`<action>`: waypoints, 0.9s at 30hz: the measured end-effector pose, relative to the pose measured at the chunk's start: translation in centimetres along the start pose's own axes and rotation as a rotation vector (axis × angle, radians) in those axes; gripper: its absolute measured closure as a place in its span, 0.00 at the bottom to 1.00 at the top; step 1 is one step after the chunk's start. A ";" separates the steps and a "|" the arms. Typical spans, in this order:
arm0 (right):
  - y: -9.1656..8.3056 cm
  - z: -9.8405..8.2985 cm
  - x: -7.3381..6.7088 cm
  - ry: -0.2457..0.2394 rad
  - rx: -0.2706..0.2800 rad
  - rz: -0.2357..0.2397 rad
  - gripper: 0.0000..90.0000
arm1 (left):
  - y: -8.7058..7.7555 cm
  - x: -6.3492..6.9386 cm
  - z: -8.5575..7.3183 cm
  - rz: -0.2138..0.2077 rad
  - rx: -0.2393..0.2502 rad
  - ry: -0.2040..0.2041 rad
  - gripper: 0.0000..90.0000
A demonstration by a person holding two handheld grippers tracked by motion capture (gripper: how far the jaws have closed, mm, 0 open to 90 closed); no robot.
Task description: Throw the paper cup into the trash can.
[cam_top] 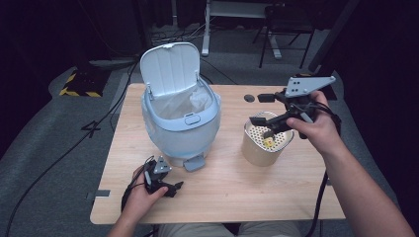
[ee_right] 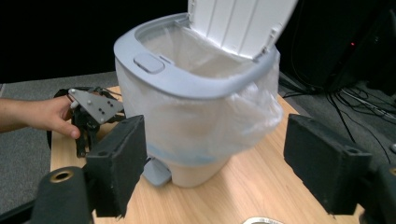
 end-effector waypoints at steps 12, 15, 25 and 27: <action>-4.4 -7.8 0.1 0.080 -0.057 -0.057 0.27 | 0.0 0.0 0.0 -0.001 0.001 -0.003 0.12; -5.0 -10.0 -0.2 0.102 -0.068 -0.065 0.27 | 0.0 0.0 0.0 0.004 0.000 -0.002 0.11; -5.4 -17.2 -1.4 0.182 -0.071 -0.077 0.28 | 0.0 0.0 0.0 0.021 0.006 -0.017 0.11; -5.4 -18.4 -1.7 0.199 -0.073 -0.075 0.28 | 0.0 0.0 0.0 0.020 0.006 -0.017 0.11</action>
Point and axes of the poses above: each handheld gripper's, and its own axes: y roughly forward along the jaws, z roughly out of its top, x roughly to its right, the point moved 10 cm from there along y, roughly forward along the jaws, and after that the axes turned 9 degrees about -y, right-handed, at the moved point
